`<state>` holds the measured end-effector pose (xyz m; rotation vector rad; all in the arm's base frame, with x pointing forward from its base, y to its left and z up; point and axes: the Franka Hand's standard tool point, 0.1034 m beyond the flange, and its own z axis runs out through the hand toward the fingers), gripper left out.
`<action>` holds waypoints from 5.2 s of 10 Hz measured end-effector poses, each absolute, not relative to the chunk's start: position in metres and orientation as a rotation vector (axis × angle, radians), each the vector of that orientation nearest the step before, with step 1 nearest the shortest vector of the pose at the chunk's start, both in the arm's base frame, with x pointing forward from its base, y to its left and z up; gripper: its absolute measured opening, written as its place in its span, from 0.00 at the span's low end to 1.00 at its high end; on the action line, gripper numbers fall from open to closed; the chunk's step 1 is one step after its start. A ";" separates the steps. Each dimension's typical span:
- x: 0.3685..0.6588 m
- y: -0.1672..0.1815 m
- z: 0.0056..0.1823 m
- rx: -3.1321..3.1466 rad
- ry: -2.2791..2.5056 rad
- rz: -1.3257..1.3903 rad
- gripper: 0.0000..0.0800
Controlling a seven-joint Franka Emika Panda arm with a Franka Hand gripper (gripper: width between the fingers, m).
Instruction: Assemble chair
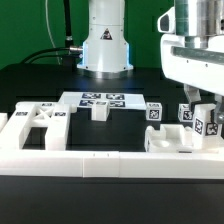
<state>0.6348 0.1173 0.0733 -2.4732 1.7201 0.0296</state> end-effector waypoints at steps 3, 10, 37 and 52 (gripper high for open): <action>0.638 0.120 0.075 -2.658 1.432 0.038 0.80; 0.641 0.124 0.079 -2.998 0.453 -0.032 0.81; 0.638 0.116 0.075 -2.409 1.753 0.016 0.36; 0.643 0.124 0.078 -2.938 0.674 0.010 0.81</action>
Offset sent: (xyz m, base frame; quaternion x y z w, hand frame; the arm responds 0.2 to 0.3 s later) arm 0.0000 0.0000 0.0000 0.0000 0.0000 -0.1938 0.9810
